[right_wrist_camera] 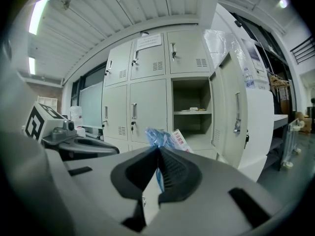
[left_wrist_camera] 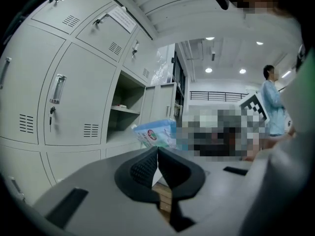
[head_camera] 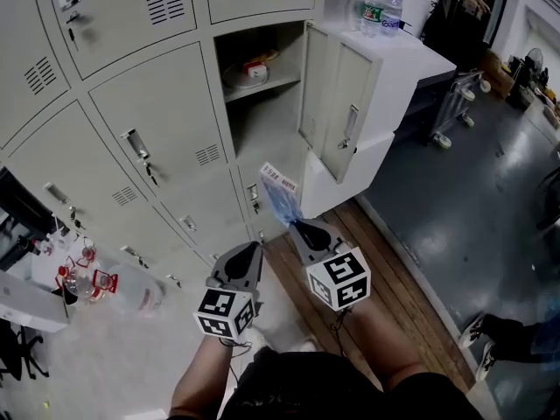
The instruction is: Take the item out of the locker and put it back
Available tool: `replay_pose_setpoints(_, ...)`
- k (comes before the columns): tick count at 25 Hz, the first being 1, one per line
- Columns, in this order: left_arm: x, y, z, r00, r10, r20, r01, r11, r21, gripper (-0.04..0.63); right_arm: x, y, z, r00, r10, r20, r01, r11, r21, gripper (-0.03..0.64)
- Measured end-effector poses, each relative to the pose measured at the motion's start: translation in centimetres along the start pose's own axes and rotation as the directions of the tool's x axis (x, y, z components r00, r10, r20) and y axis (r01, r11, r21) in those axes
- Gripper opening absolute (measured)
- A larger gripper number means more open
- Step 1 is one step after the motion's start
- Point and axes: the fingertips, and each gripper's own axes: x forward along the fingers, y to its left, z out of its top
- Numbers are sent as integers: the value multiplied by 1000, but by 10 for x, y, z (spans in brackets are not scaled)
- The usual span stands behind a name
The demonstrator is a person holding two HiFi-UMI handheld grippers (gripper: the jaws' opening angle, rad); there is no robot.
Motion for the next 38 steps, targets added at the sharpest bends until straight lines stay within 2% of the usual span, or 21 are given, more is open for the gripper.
replay_pose_setpoints(6, -5, -38, -7, 1000, 17, 6, -17, 1000, 8, 6, -35, -2, -12, 1000, 28, 9, -28, 1000, -1, 9)
replay_pose_setpoints(15, -13, -72, -6, 999, 39, 34, -39, 999, 10, 6, -69, -3, -18, 999, 53, 11, -53, 998, -24, 9)
replay_pose_setpoints(27, -18, -85, -7, 998, 54, 45, -54, 998, 14, 6, -83, -3, -16, 997, 67, 27, -66, 997, -39, 9)
replay_pose_setpoints(38, -10, -75, -9, 998, 55, 32, -56, 998, 17, 6, -71, -7, -16, 997, 71, 28, -71, 997, -26, 9)
